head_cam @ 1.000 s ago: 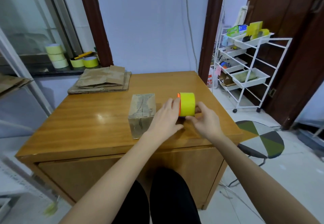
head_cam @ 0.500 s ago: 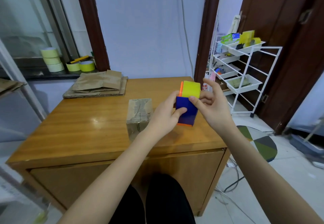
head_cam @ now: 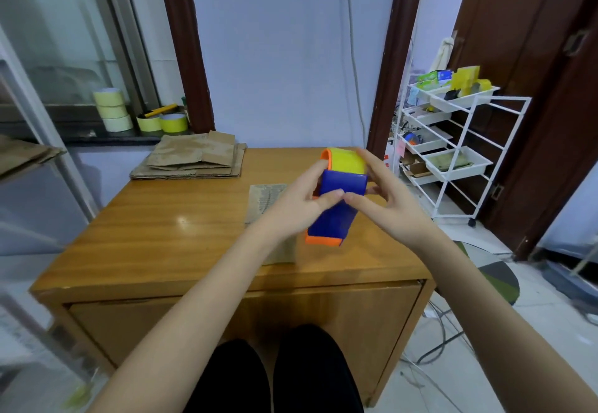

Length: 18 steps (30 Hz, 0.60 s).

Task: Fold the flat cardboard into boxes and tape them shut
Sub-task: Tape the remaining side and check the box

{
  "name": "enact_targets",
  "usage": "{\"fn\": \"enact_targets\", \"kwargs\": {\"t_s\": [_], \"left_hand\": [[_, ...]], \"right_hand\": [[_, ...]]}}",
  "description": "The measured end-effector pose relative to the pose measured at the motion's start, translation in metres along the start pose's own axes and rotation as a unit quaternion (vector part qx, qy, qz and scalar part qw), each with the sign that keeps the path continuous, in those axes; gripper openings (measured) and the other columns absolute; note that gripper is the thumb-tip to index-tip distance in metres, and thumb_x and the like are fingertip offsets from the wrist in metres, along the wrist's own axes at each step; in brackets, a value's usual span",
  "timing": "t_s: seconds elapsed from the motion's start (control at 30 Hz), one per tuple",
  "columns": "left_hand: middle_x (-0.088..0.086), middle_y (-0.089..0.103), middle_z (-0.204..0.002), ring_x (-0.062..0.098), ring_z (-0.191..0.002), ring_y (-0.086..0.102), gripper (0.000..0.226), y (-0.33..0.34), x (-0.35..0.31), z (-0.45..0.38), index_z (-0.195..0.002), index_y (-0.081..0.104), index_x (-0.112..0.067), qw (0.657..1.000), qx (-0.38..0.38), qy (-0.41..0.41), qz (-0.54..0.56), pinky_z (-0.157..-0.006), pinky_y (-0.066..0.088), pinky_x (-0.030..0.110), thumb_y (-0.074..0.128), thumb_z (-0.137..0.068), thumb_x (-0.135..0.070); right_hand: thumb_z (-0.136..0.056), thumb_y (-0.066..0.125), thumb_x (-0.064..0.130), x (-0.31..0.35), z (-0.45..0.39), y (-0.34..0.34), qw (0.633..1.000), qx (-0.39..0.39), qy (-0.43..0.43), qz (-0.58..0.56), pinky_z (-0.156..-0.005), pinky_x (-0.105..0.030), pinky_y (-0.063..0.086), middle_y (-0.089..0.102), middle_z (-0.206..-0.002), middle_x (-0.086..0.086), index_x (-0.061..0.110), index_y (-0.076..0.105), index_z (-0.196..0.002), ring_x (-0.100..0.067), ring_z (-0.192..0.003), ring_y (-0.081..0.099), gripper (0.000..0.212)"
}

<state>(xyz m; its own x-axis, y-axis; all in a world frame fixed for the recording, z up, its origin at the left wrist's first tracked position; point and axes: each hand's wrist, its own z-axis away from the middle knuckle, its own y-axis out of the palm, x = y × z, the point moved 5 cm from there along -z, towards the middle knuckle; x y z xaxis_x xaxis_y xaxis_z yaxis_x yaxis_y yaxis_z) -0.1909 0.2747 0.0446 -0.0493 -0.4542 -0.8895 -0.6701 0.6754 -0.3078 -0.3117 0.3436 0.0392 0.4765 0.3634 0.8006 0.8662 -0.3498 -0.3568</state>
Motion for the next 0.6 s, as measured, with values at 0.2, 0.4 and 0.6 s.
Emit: {"fn": "enact_targets", "kwargs": {"t_s": [0.2,0.4,0.6], "left_hand": [[-0.002,0.071,-0.090,0.011,-0.078,0.068,0.020,-0.028,-0.023,-0.008,-0.114,0.049,-0.009,0.981,-0.096,0.029,0.168,-0.065,0.054,0.024,0.052,-0.095,-0.005],[0.002,0.070,-0.083,0.015,-0.070,0.066,0.010,-0.035,-0.032,-0.004,-0.105,0.055,-0.014,0.968,-0.077,-0.015,0.239,-0.060,0.055,0.027,0.053,-0.095,-0.013],[0.001,0.070,-0.093,0.012,-0.084,0.067,0.012,-0.048,-0.024,-0.001,-0.106,0.061,-0.014,0.983,-0.074,-0.046,0.159,-0.074,0.054,0.024,0.057,-0.094,-0.014]], "right_hand": [[-0.089,0.062,0.030,0.025,0.006,0.018,0.991,-0.006,-0.116,0.059,-0.100,-0.029,0.045,0.053,-0.131,0.020,0.044,0.016,-0.147,-0.015,-0.118,0.055,0.076],[-0.089,0.051,0.040,0.044,-0.004,0.043,0.957,0.023,-0.219,0.189,-0.071,-0.031,0.050,0.063,-0.101,0.004,0.042,0.019,-0.143,-0.018,-0.083,0.058,0.064],[-0.086,0.054,0.042,0.030,-0.008,0.057,0.962,0.043,-0.201,0.181,-0.063,-0.034,0.049,0.062,-0.096,-0.006,0.038,0.031,-0.138,-0.015,-0.073,0.054,0.057]]}}
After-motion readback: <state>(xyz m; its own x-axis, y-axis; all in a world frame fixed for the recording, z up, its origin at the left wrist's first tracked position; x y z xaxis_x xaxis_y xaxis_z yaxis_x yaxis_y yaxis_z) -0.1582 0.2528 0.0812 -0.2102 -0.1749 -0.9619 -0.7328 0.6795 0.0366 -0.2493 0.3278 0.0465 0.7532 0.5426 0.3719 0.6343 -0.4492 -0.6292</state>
